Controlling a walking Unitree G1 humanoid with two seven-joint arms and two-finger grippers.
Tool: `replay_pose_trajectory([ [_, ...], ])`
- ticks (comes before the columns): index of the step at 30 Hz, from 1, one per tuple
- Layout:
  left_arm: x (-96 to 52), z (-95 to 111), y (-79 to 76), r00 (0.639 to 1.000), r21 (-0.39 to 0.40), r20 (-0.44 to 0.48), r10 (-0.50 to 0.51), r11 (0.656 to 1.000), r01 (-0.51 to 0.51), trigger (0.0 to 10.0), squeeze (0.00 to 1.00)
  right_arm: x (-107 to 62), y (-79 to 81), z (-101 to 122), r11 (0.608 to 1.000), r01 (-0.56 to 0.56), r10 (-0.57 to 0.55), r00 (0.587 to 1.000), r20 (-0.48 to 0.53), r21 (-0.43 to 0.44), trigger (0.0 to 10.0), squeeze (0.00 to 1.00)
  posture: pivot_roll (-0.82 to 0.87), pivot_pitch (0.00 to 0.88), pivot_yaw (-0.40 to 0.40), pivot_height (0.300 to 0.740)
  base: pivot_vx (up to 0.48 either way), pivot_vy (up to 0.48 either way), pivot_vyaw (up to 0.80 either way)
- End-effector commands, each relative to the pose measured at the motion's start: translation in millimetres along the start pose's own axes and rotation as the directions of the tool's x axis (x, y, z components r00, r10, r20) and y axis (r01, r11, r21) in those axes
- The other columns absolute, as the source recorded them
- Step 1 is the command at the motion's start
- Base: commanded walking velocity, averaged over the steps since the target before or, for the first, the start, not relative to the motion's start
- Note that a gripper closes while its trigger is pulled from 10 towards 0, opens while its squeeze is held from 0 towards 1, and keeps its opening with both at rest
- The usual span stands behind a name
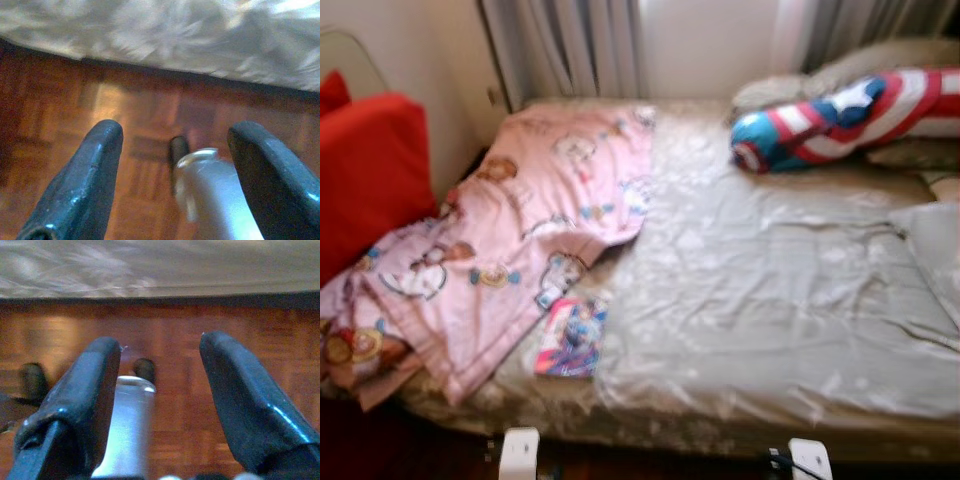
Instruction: Clean up the room
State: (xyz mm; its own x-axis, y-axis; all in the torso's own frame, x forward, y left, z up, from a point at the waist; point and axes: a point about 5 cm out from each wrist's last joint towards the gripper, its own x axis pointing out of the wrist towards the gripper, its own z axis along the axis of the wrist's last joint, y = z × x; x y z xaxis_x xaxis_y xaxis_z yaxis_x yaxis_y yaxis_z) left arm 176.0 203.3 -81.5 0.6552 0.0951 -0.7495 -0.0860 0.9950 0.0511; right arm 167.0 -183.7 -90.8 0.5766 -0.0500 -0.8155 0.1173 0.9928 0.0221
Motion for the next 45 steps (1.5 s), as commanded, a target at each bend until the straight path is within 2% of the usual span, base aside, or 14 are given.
replay_pose_trajectory([
  [1,0.1,-1.5,-2.9,1.000,-0.003,-0.011,-0.004,1.000,0.004,10.0,0.00,-1.5,-5.3,-5.1,1.000,0.011,-0.011,1.000,-0.016,-0.006,10.0,0.00,-0.05,0.076,0.011,0.740,0.000,0.480,0.00],
  [25,-0.3,-2.3,-3.0,1.000,-0.003,-0.010,-0.002,1.000,0.002,10.0,0.00,-1.7,-5.4,-5.9,1.000,0.012,-0.012,1.000,-0.016,-0.010,10.0,0.00,-0.04,0.043,0.020,0.740,0.000,0.480,0.00],
  [45,-0.5,-1.9,-3.3,1.000,-0.010,-0.001,-0.014,1.000,0.014,10.0,0.00,-1.7,-4.6,-5.7,1.000,0.006,-0.006,1.000,-0.009,-0.006,10.0,0.00,-0.03,0.039,0.018,0.740,0.000,0.013,0.00],
])
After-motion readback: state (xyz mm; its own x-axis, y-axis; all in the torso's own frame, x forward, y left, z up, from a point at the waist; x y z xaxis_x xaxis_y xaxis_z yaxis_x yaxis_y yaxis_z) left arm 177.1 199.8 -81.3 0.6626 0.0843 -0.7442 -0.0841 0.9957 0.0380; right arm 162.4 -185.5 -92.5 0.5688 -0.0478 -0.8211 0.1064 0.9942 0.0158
